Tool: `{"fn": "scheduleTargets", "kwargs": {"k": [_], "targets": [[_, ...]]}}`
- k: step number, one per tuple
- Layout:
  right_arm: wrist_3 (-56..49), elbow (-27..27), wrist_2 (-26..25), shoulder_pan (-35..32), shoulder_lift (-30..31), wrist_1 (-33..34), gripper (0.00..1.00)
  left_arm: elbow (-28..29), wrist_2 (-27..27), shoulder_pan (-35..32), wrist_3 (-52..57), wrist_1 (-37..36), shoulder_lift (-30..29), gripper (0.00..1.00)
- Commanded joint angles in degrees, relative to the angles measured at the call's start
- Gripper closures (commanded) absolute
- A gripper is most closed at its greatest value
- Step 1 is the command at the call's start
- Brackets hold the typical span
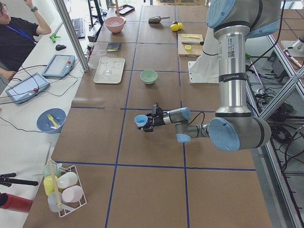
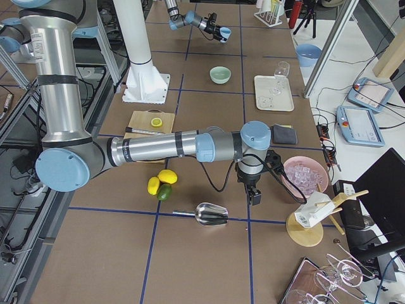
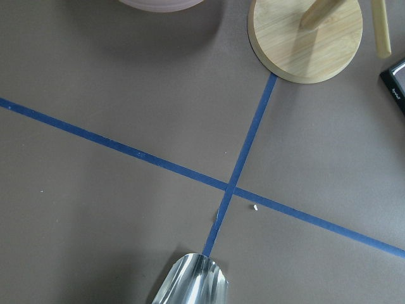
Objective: Pour ice into bowl
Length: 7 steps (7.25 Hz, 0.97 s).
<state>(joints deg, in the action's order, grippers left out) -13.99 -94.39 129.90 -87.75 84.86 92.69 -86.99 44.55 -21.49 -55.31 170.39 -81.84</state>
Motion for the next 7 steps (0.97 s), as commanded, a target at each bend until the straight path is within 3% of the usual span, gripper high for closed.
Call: {"fn": "scheduleTargets", "kwargs": {"k": [1, 3, 5, 7], "targets": [[0.02, 0.17, 0.0, -0.06, 0.04, 0.03, 0.0, -7.28, 1.24, -1.71, 20.32, 3.2, -1.12, 1.0], [0.02, 0.18, 0.0, -0.23, 0.48, 0.03, 0.0, -7.84, 1.24, -2.6, 27.51, 2.42, -8.65, 1.0], [0.89, 0.18, 0.0, -1.1, 1.61, 0.03, 0.0, -7.4, 0.89, -2.24, 40.9, 0.31, -11.32, 1.0], [4.66, 0.0, 0.35, -1.55, 3.46, -0.14, 0.0, -6.88, 0.37, -1.98, 43.88, -11.05, -17.0, 1.0]]}}
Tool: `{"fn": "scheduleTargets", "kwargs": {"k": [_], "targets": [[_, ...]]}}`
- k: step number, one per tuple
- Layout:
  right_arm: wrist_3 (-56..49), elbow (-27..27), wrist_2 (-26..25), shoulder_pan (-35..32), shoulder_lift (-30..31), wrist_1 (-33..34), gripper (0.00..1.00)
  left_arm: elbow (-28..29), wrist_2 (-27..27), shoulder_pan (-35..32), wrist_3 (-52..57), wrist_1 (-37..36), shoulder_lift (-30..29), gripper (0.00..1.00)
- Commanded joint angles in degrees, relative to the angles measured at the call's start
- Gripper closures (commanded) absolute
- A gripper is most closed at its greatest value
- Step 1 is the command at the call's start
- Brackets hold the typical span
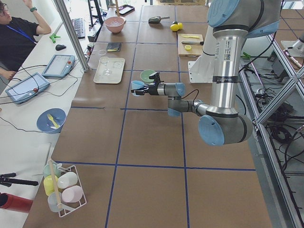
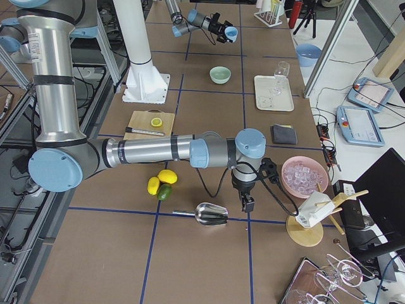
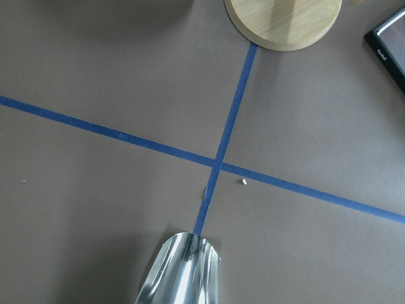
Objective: Pour ice into bowl
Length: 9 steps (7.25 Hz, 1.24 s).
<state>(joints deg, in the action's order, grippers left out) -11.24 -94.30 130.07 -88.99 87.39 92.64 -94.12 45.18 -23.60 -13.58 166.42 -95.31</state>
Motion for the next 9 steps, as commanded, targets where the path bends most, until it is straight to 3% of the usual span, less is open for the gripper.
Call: {"fn": "scheduleTargets", "kwargs": {"k": [1, 4, 6, 9], "targets": [[3.32, -0.44, 0.27, -0.39, 1.72, -0.1, 0.0, 0.86, -1.31, 0.3, 2.16, -12.81, -7.4, 1.0], [4.29, -0.45, 0.8, -0.65, 1.81, -0.1, 0.0, 1.83, -6.58, 5.3, 5.73, -24.27, -13.22, 1.0], [4.38, -0.45, 1.59, -0.65, 1.81, -0.1, 0.0, 1.66, -10.8, 8.46, 14.95, -24.21, -14.38, 1.0], [6.05, -0.45, 3.7, -0.83, 1.81, -0.79, 0.0, 1.74, -11.43, 9.36, 23.85, -24.21, -15.0, 1.0]]}}
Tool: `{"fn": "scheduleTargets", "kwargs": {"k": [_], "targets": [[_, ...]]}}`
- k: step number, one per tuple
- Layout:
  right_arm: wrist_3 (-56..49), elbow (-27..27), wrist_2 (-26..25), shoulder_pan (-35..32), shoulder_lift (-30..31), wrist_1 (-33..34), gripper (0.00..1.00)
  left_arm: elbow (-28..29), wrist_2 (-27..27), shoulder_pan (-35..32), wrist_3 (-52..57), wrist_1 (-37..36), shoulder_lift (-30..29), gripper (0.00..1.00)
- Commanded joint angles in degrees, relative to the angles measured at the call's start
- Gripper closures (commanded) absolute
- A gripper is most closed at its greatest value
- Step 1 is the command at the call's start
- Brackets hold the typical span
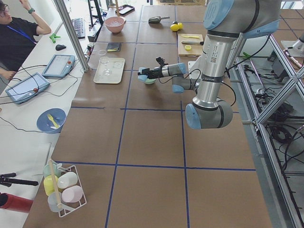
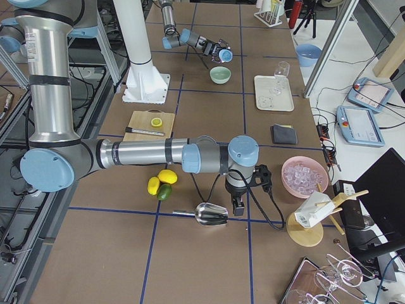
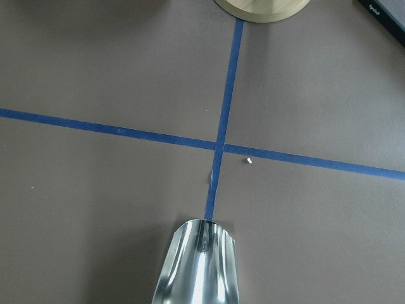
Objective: Pour ice into bowl
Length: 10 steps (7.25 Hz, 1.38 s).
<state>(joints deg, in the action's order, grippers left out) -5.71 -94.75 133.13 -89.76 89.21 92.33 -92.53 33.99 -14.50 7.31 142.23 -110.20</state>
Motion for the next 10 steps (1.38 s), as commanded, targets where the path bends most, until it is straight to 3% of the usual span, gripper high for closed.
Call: {"fn": "scheduleTargets", "kwargs": {"k": [1, 7, 10], "targets": [[0.7, 0.26, 0.56, -0.07, 0.09, -1.01, 0.0, 0.16, -0.33, 0.26, 5.76, -0.02, -0.1, 1.0], [0.88, 0.53, 0.56, -0.07, 0.09, -1.1, 0.0, 0.16, -4.2, 0.35, 32.2, -0.02, -1.33, 1.0], [0.88, 0.53, 0.56, -0.07, 0.26, -1.1, 0.0, 2.16, -4.28, 0.61, 36.9, -0.11, -1.33, 1.0]]}}
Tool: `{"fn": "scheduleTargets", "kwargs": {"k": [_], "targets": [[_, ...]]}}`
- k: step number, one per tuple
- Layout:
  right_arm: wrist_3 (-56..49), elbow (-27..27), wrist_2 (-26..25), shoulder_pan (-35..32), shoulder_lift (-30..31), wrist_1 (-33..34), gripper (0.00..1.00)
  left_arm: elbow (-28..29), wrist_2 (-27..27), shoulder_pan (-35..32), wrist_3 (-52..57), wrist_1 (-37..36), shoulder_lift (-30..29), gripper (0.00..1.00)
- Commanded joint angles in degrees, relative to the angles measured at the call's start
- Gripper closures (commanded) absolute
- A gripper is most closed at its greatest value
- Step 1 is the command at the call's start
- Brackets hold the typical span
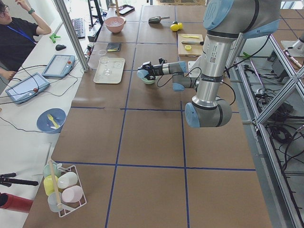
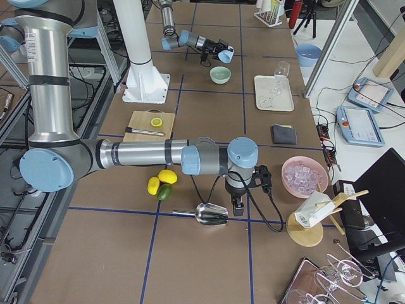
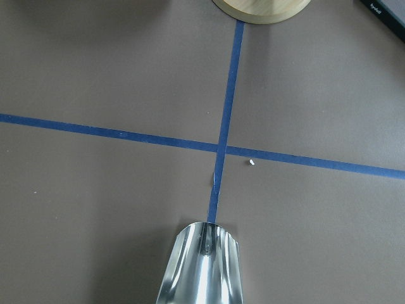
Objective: Pour ice into bowl
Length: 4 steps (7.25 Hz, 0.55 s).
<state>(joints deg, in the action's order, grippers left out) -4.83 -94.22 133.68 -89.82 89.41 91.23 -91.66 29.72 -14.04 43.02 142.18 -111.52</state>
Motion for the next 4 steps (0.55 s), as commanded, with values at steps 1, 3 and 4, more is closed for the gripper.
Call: {"fn": "scheduleTargets", "kwargs": {"k": [1, 3, 4], "targets": [[0.0, 0.01, 0.0, 0.0, 0.06, 0.0, 0.0, 1.91, -0.02, 0.15, 1.97, -0.06, -0.1, 1.0], [0.0, 0.01, 0.0, 0.0, 0.15, 0.0, 0.0, 1.92, 0.07, 0.24, 4.95, -0.06, -0.36, 1.0], [0.0, 0.01, 0.0, 0.0, 0.15, 0.0, 0.0, 1.92, -0.02, 0.59, 7.05, -0.06, -0.71, 1.0]]}}
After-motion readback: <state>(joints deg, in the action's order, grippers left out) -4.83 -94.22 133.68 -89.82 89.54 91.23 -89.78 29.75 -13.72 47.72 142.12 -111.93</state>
